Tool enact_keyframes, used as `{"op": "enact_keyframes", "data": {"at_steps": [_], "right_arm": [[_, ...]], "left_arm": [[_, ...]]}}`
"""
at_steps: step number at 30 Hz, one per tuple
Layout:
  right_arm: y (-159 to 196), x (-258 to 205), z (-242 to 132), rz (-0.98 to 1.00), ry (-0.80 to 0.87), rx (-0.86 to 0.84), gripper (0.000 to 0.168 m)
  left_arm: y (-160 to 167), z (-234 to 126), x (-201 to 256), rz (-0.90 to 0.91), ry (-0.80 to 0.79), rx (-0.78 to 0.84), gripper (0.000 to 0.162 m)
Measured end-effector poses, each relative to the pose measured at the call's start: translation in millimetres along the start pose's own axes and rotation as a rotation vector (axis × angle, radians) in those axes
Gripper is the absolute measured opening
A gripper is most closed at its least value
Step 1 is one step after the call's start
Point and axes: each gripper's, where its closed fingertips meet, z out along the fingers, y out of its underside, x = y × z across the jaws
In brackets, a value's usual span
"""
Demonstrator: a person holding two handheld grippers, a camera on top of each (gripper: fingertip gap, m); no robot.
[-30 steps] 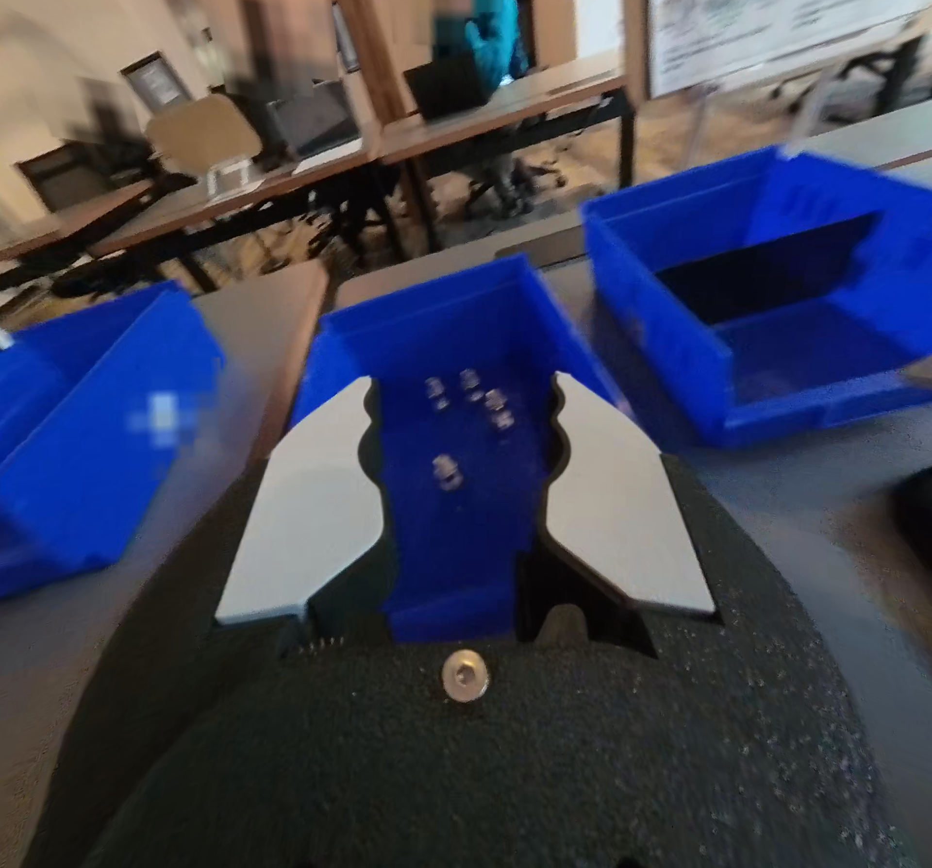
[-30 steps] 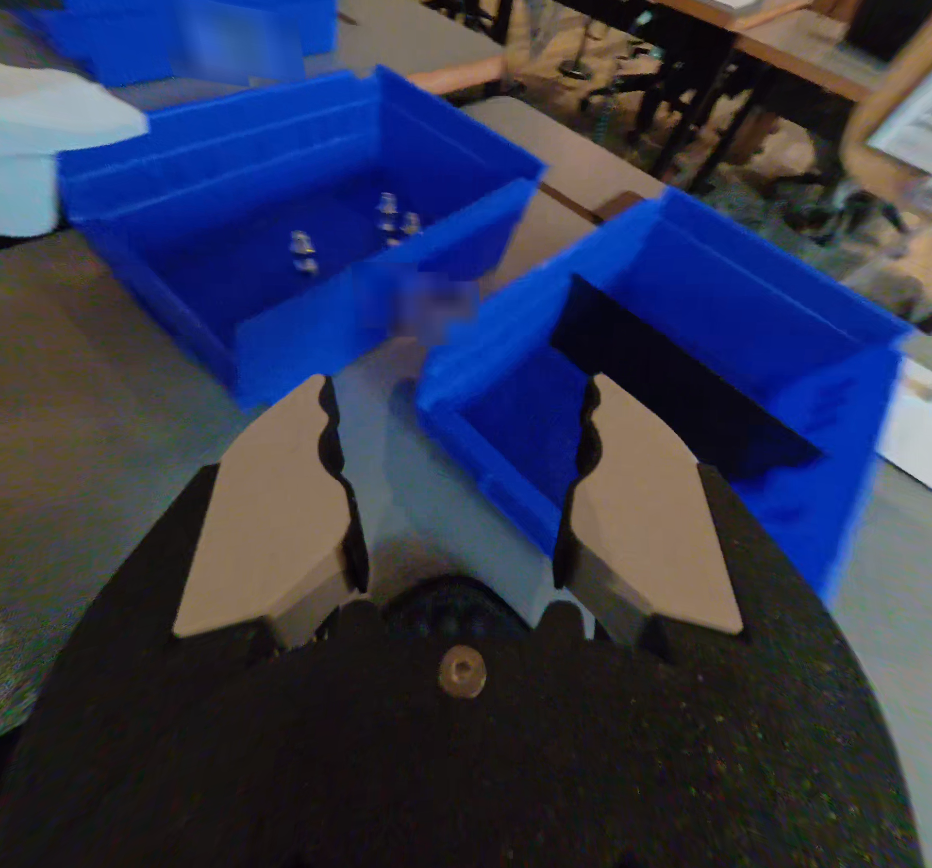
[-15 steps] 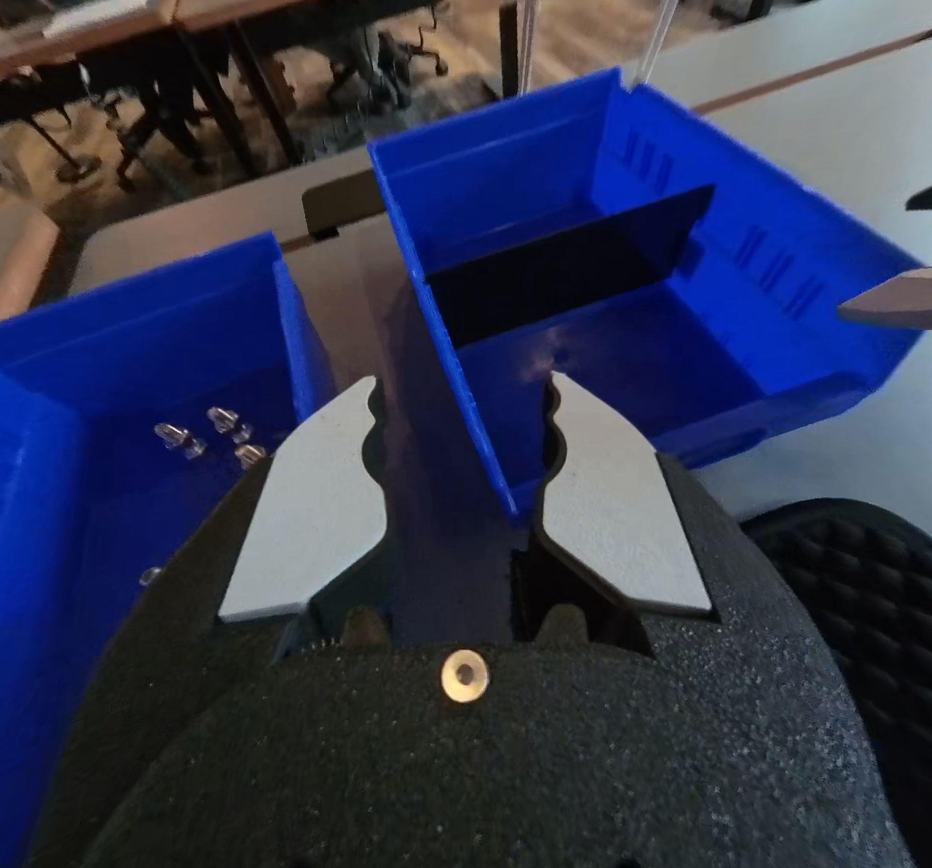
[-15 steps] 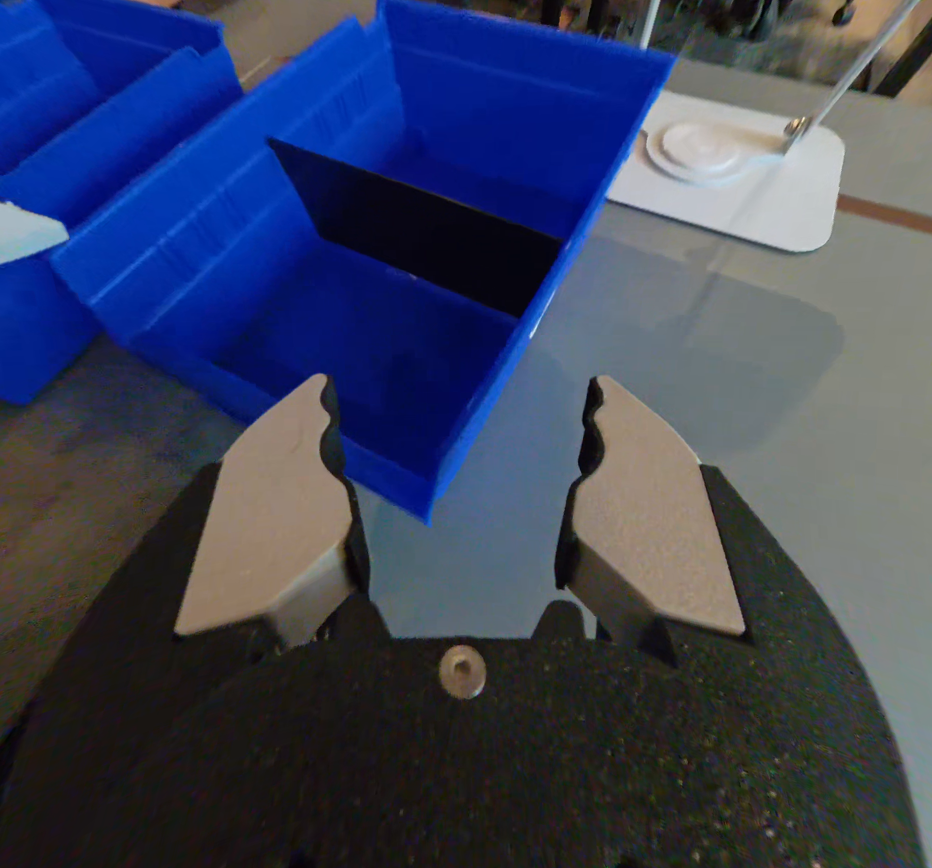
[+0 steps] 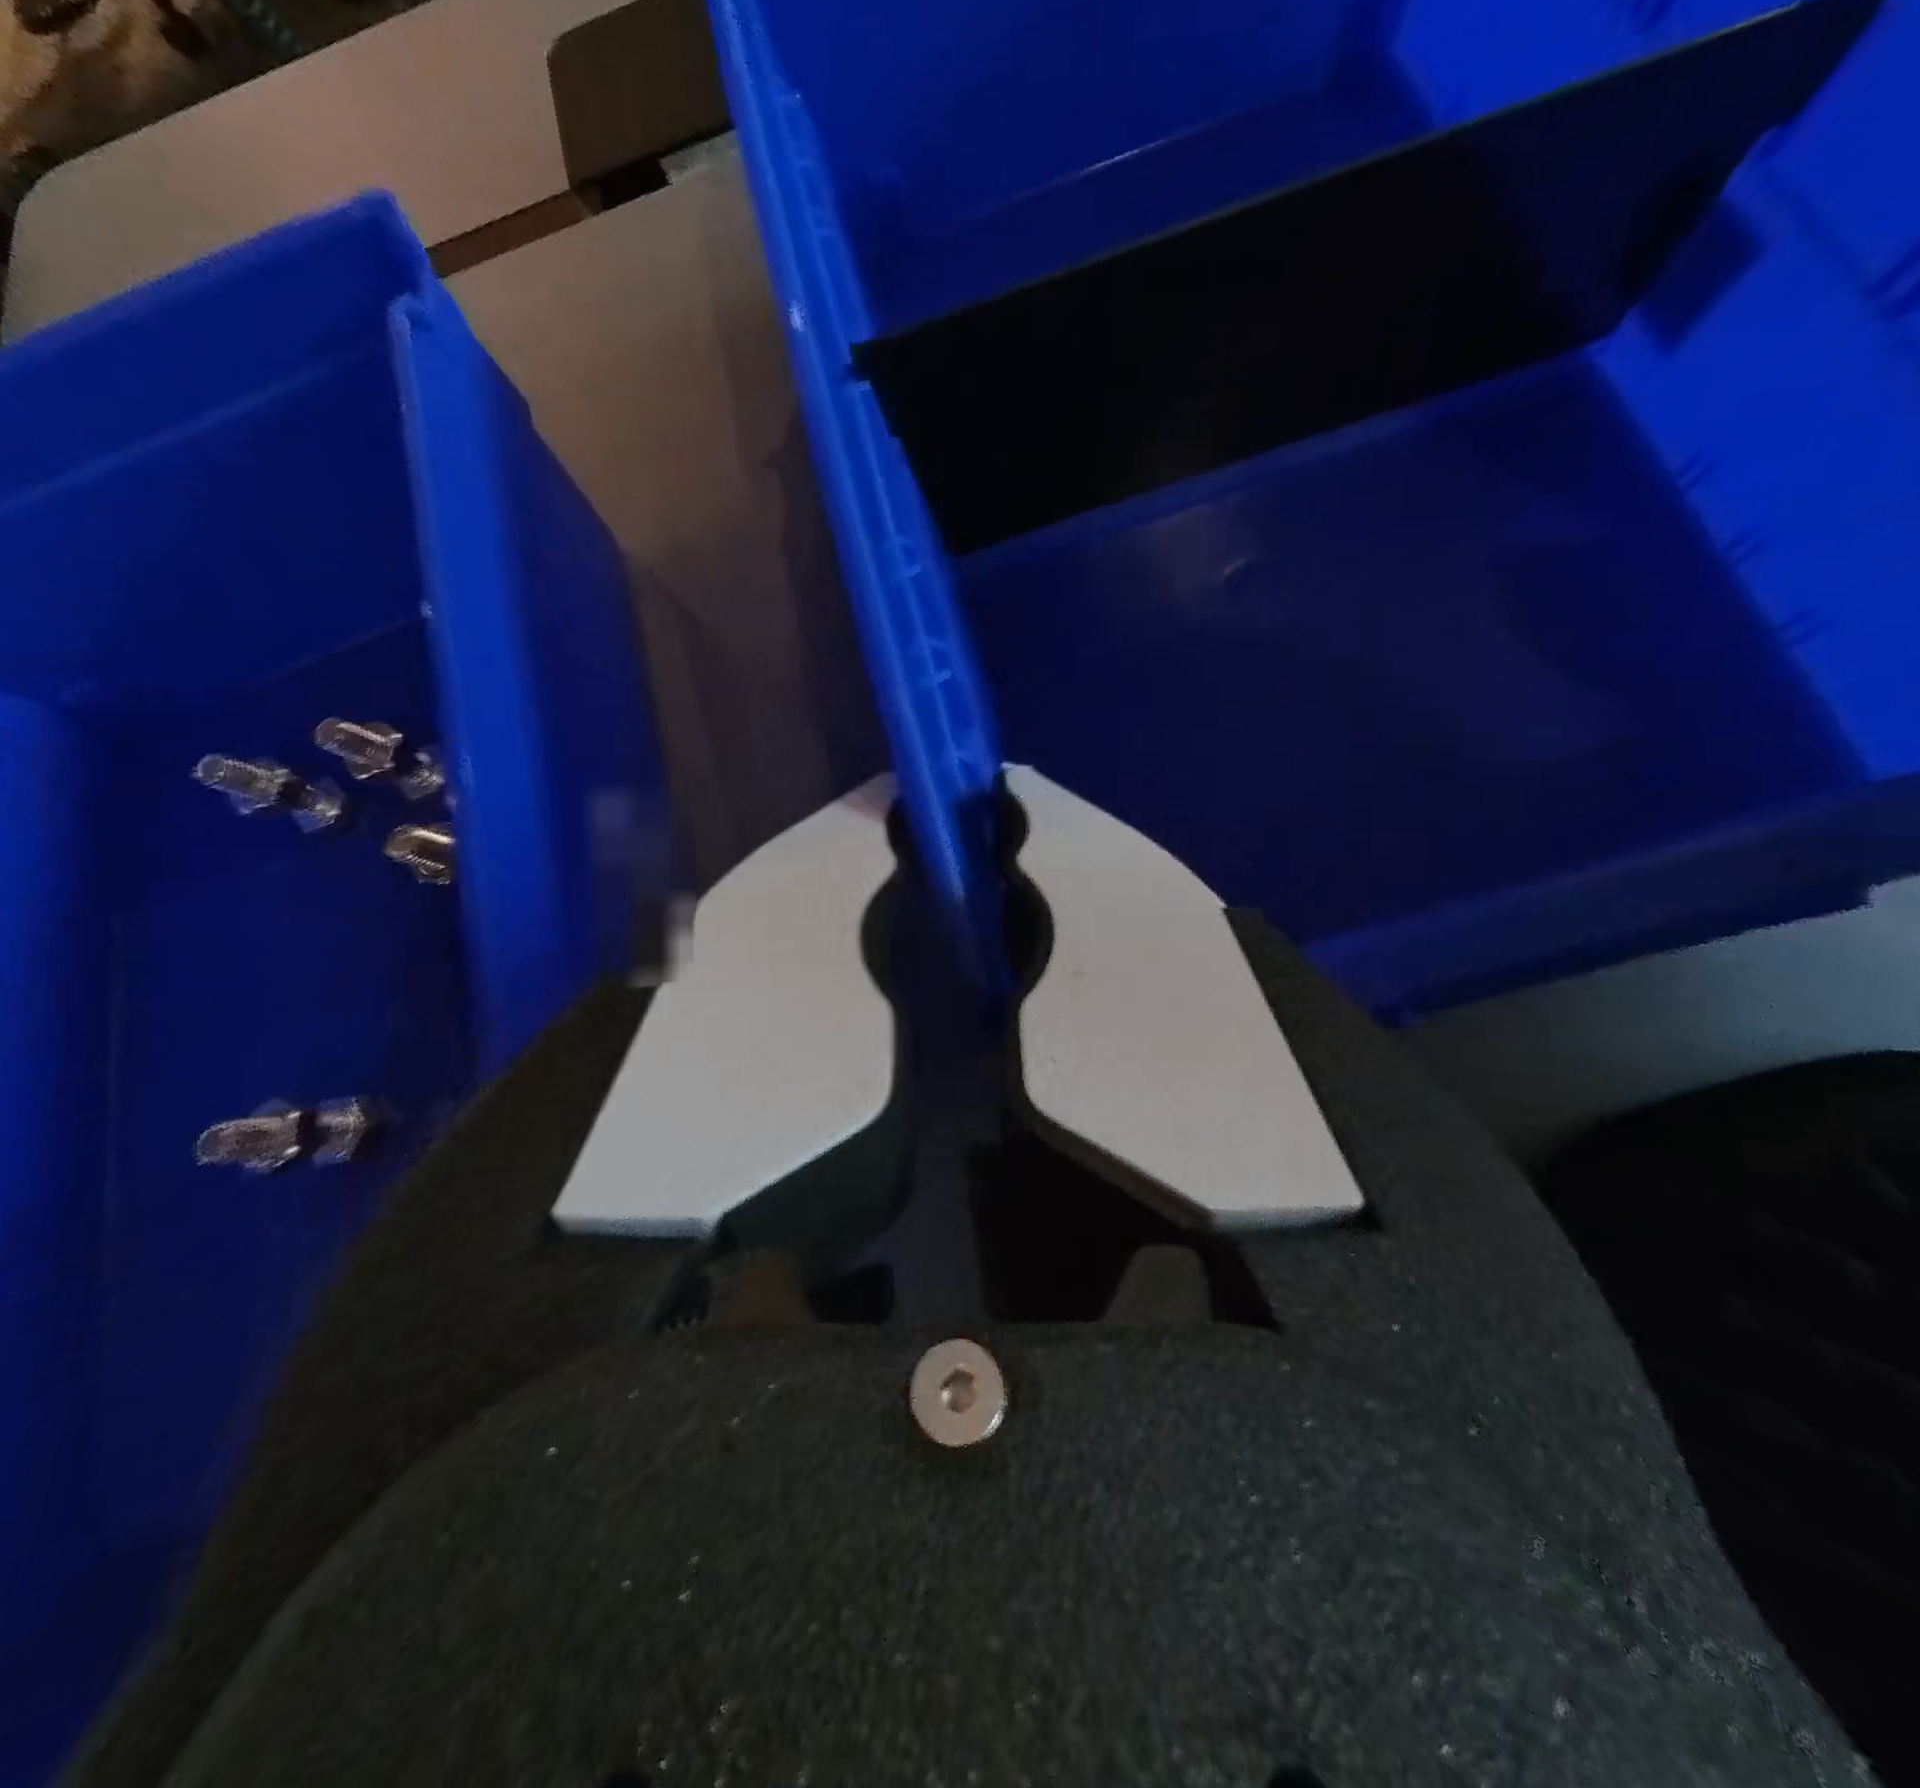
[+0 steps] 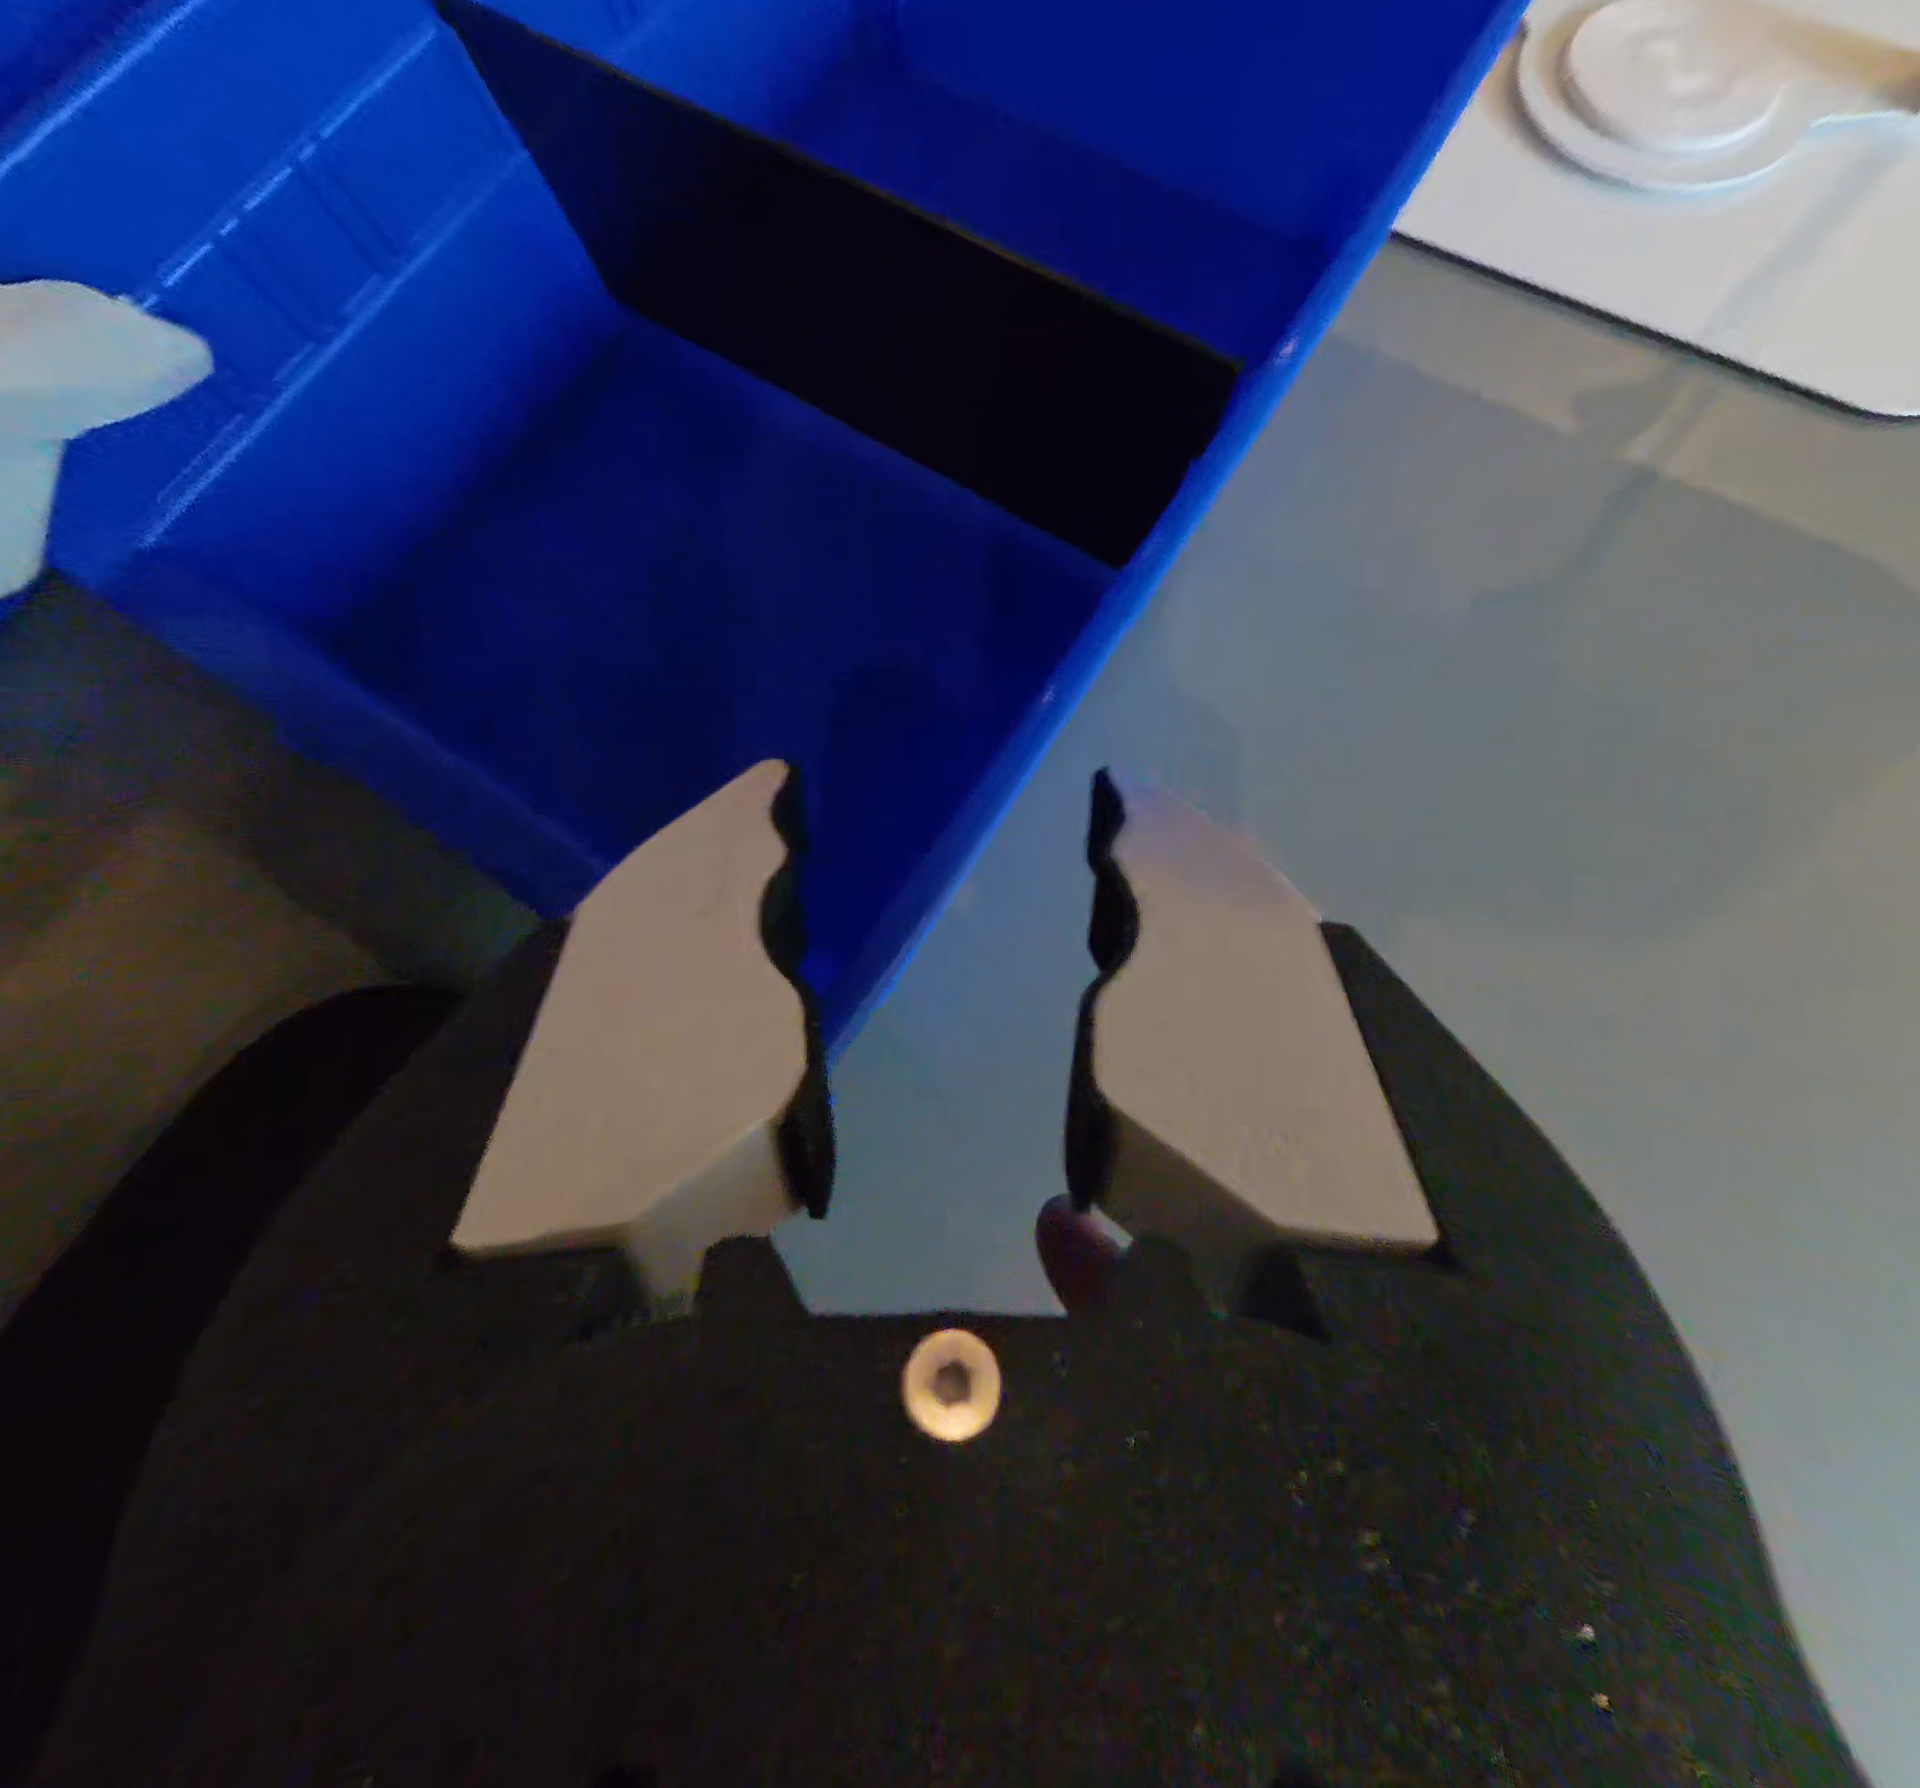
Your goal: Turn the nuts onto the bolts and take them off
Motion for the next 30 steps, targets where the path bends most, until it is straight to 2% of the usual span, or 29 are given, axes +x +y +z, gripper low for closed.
{"op": "enact_keyframes", "data": {"at_steps": [1, 8, 14, 19, 30], "right_arm": [[-0.3, -3.8, 0.6, 0.001, -0.024, 0.003, 0.038], [0.5, 9.1, -1.1, -0.08, 0.095, -0.029, 0.02], [-9.9, 13.6, -17.4, -0.094, 0.116, 0.067, 0.017], [-11.7, 29.6, -42.1, -0.104, 0.127, 0.068, 0.016], [19.4, 113.0, -110.9, -0.106, 0.19, 0.063, 0.015]], "left_arm": [[-0.5, 0.4, 2.4, -0.009, 0.007, -0.001, 0.009], [-4.0, -2.2, 10.4, 0.01, 0.023, 0.028, 0.008], [-16.3, -20.4, 17.9, 0.013, 0.004, 0.13, 0.009], [-28.6, -36.0, 41.2, 0.024, 0.025, 0.129, 0.01], [-66.5, -41.2, 143.9, 0.03, 0.058, 0.175, 0.01]]}}
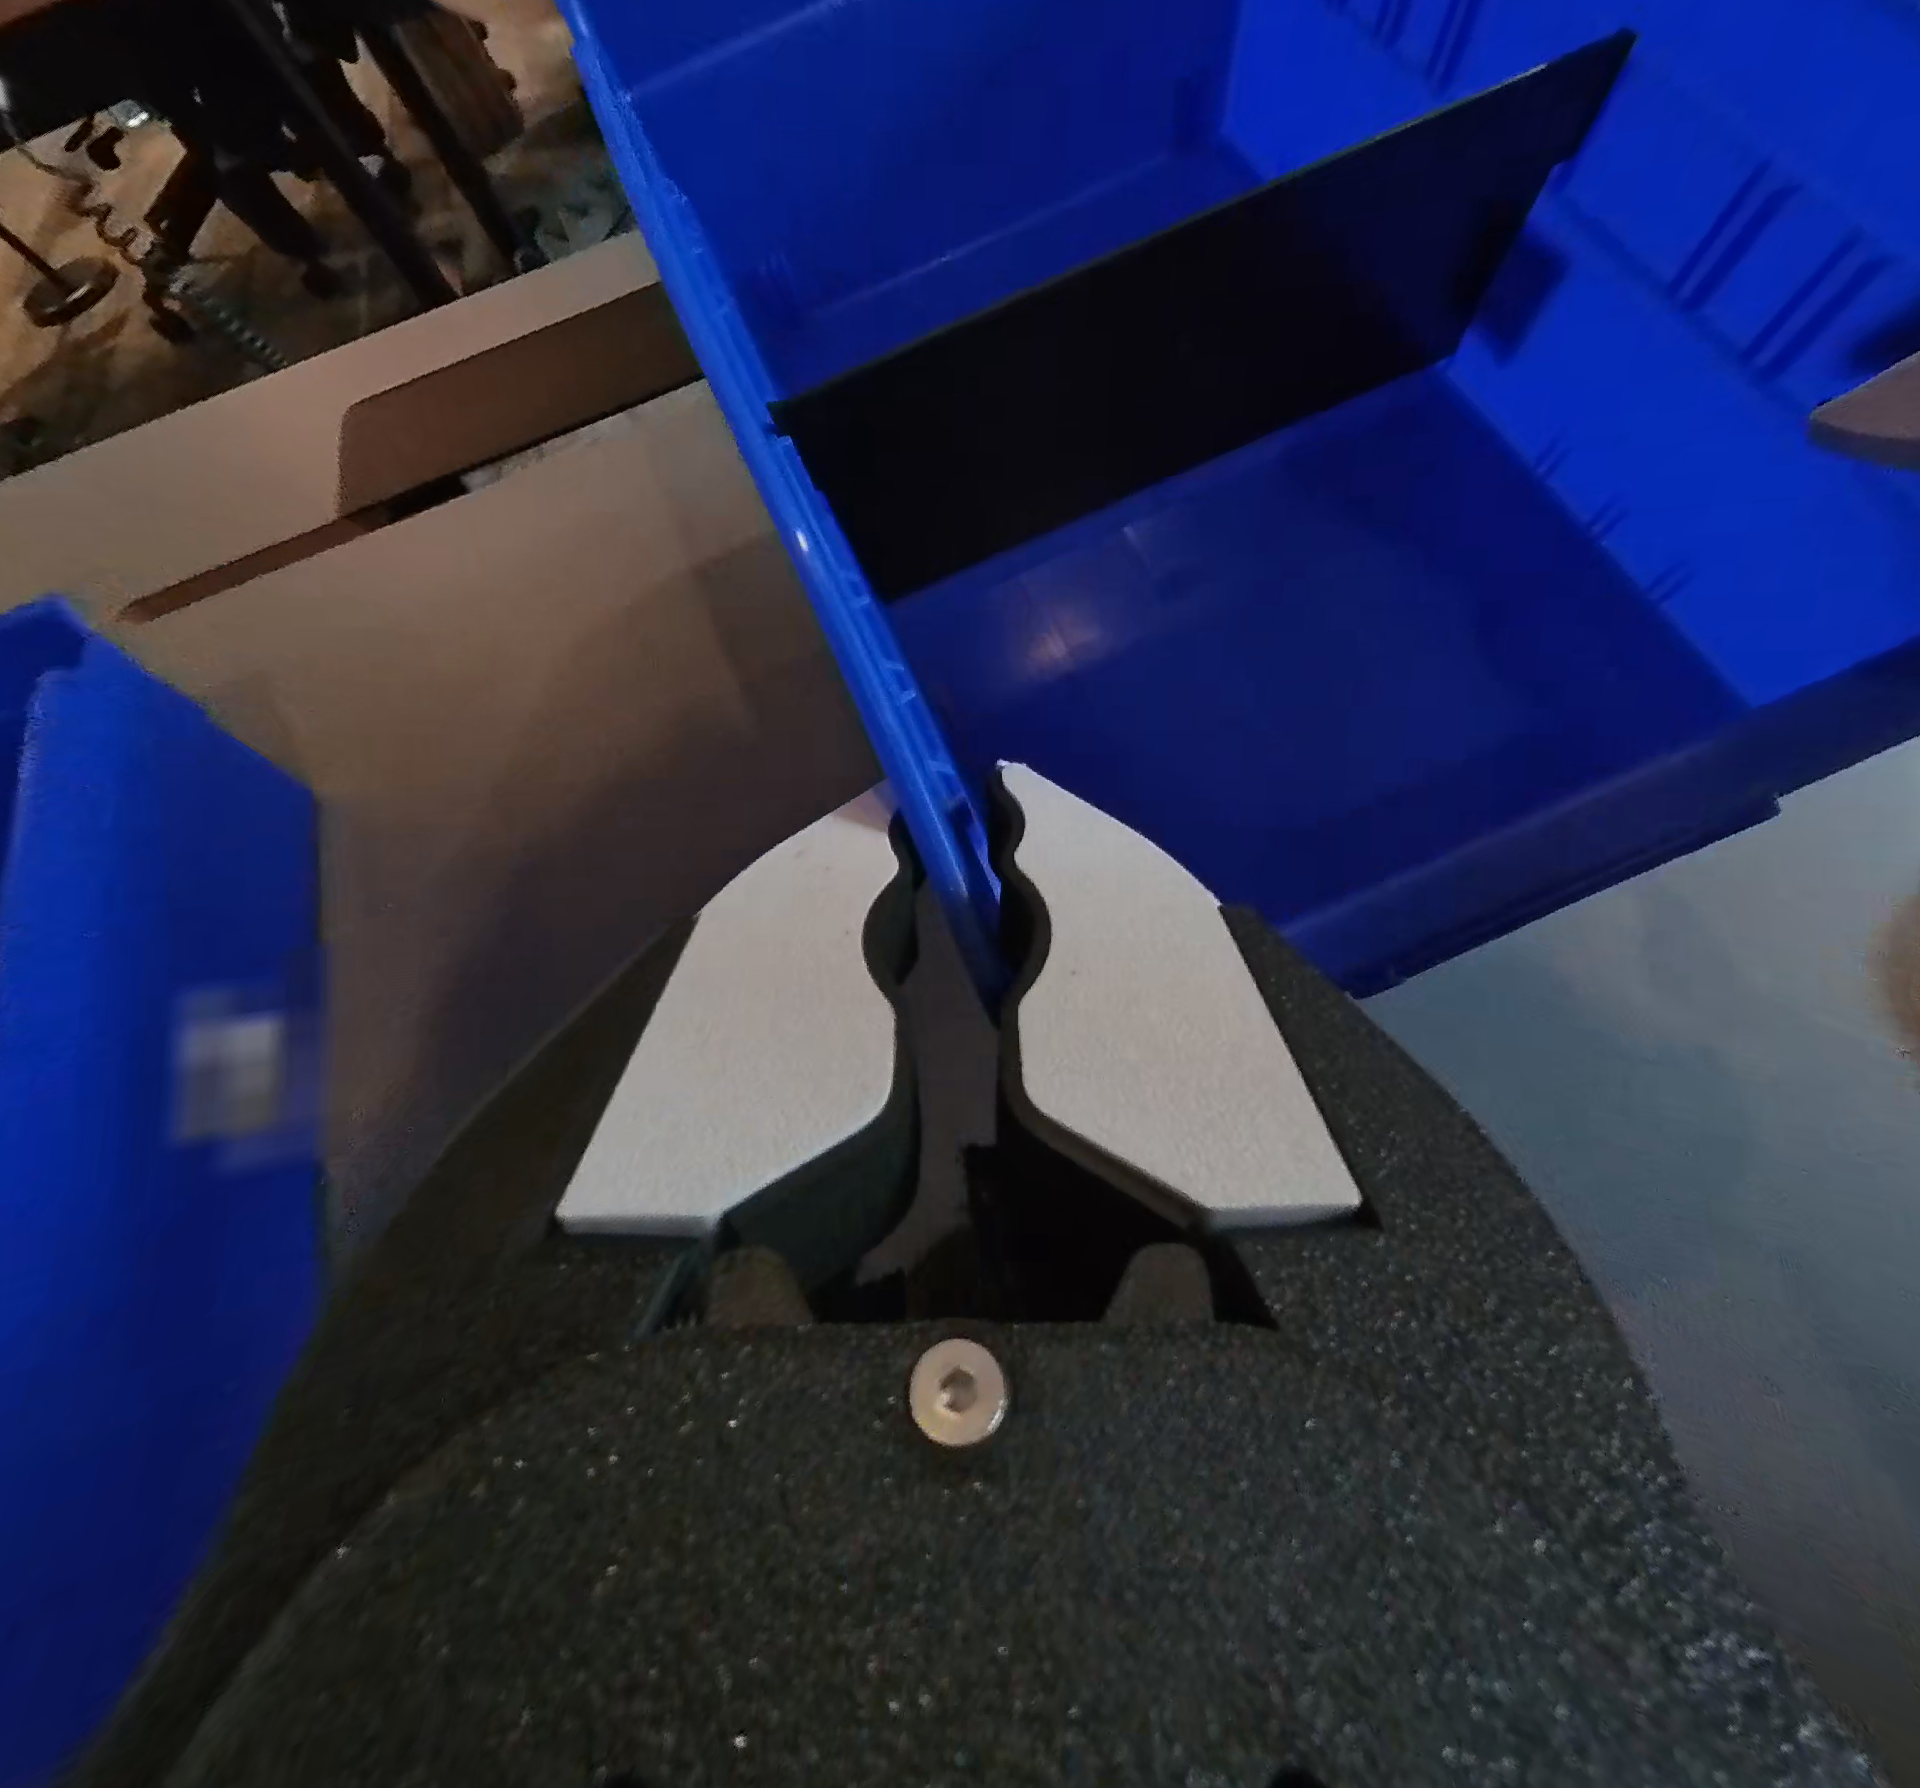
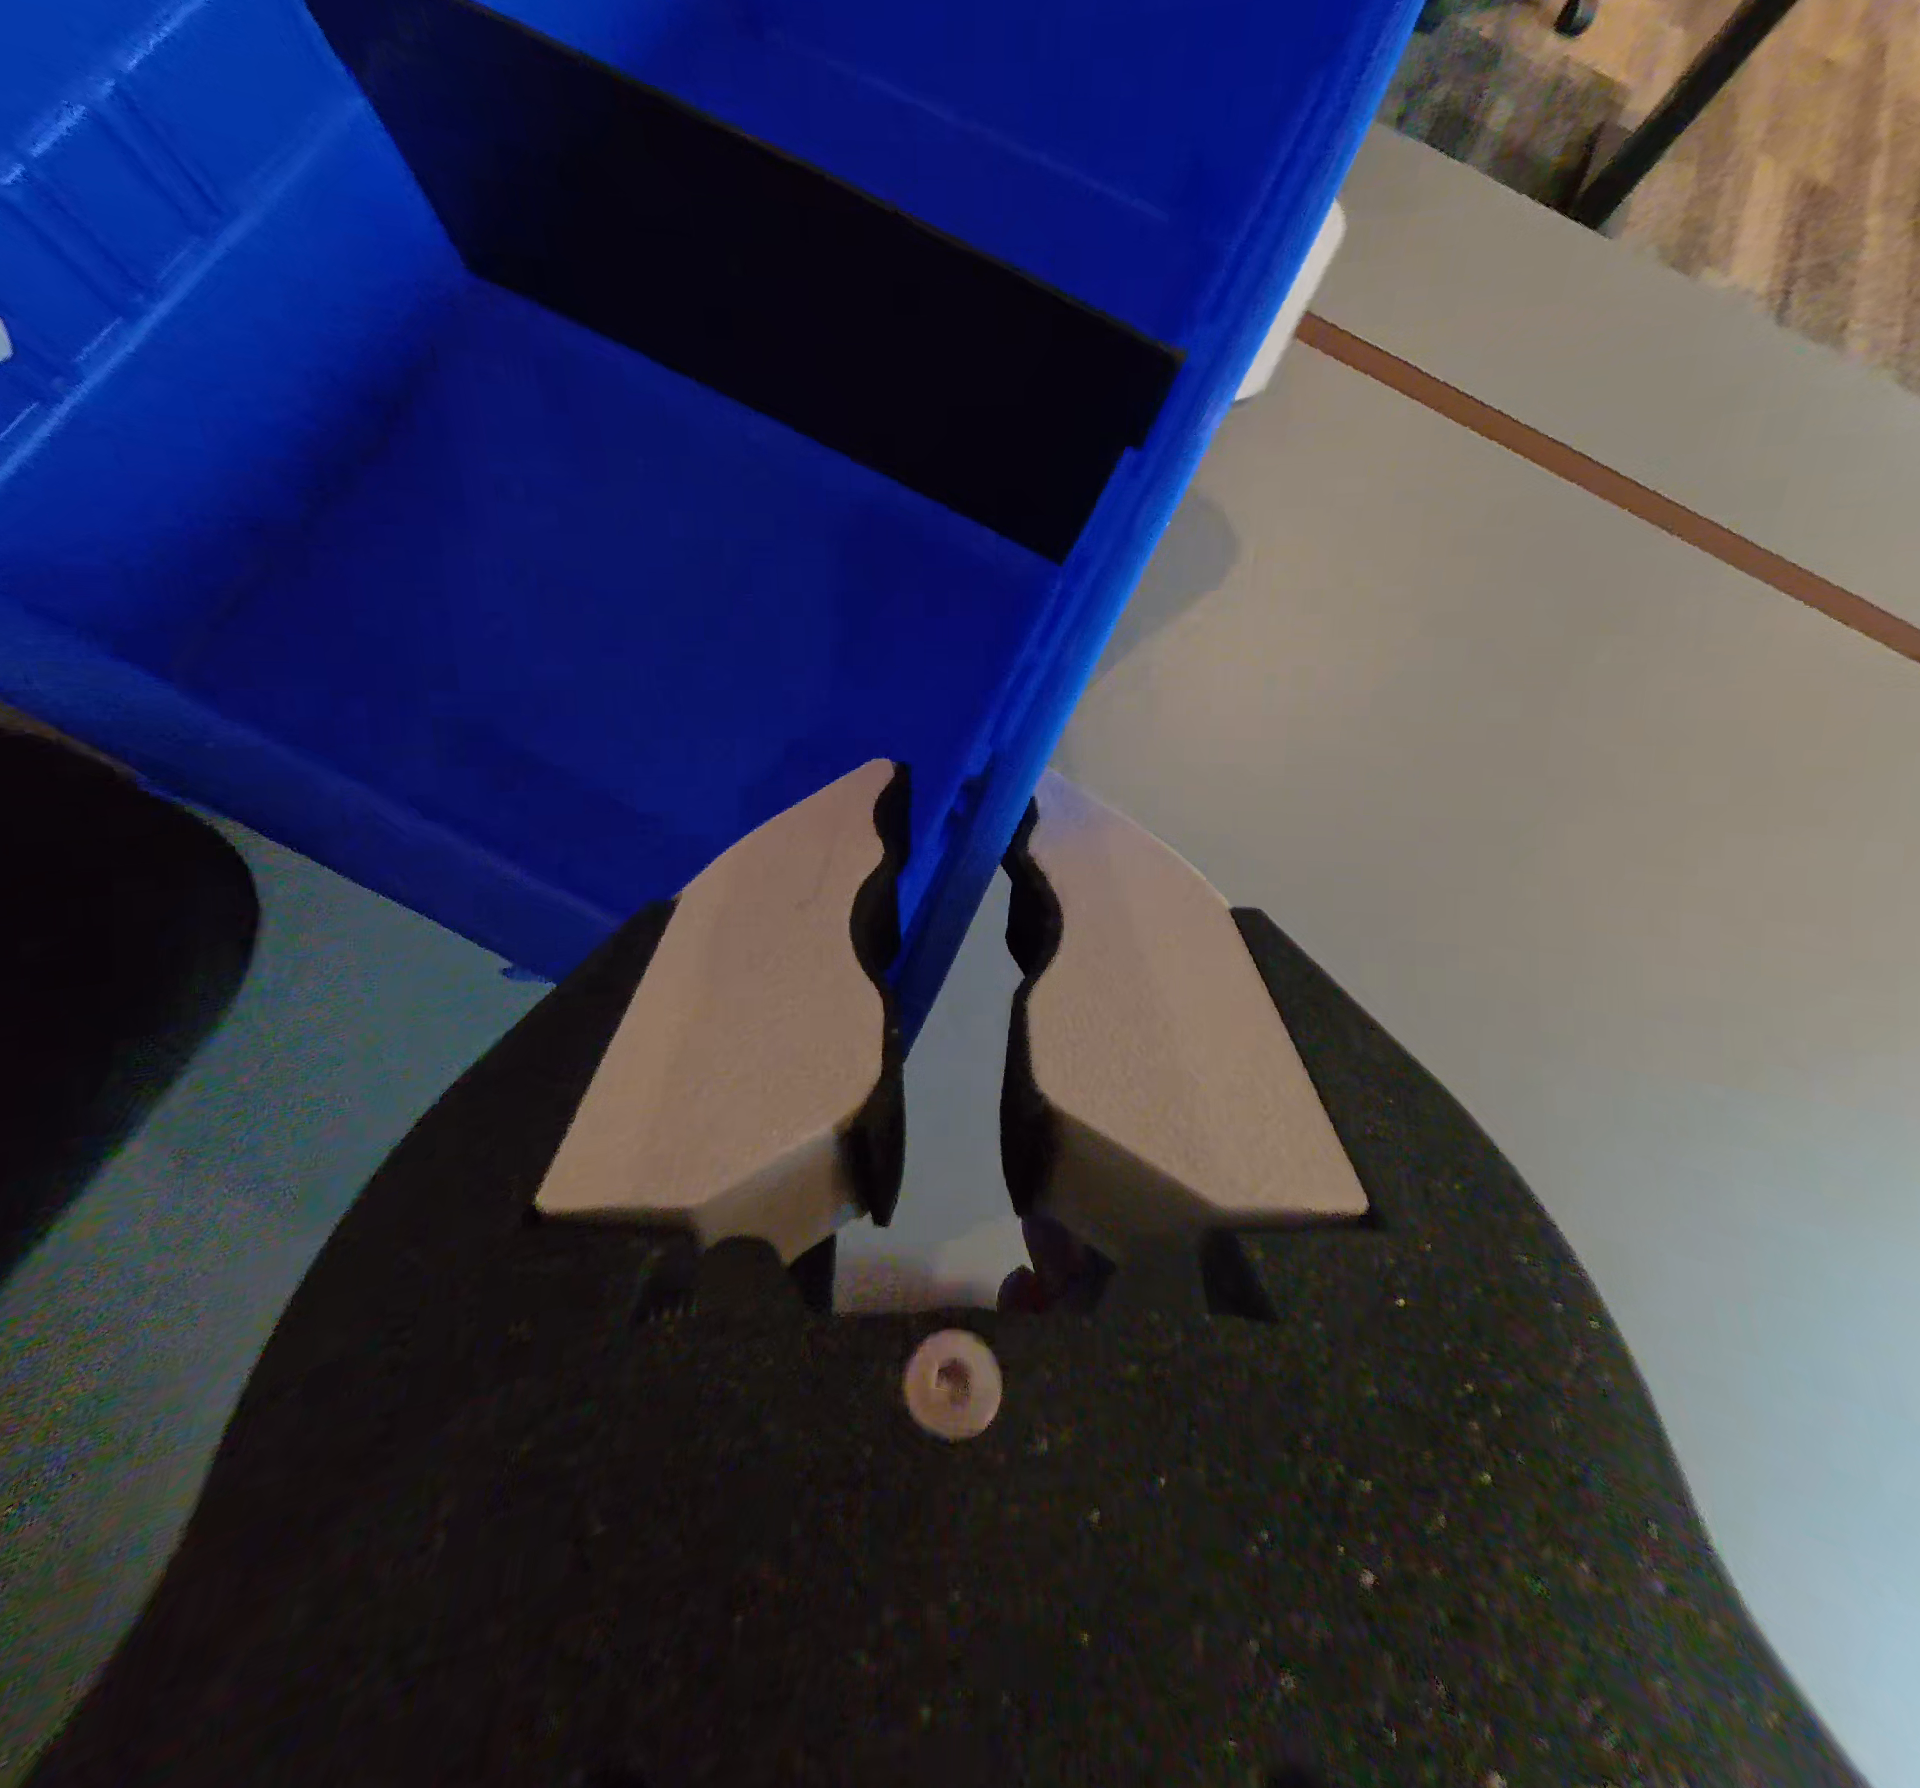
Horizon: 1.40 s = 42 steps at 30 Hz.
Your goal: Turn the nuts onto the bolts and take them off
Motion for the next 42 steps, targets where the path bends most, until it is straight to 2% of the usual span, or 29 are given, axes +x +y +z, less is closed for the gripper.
{"op": "enact_keyframes", "data": {"at_steps": [11, 25, 30, 42], "right_arm": [[52.5, 92.2, -34.4, 0.052, 0.051, 0.012, 0.014], [127.6, 204.6, -67.9, 0.094, 0.147, -0.023, 0.013], [150.9, 240.1, -81.1, 0.084, 0.186, -0.062, 0.011], [185.1, 294.3, -100.6, 0.095, 0.18, -0.078, 0.009]], "left_arm": [[-33.6, 23.6, 103.4, 0.066, 0.047, 0.027, 0.011], [-56.2, 71.9, 232.7, 0.105, 0.151, 0.035, 0.013], [-54.6, 86.8, 277.6, 0.084, 0.217, 0.013, 0.014], [-65.3, 90.9, 345.0, 0.162, 0.278, -0.026, 0.02]]}}
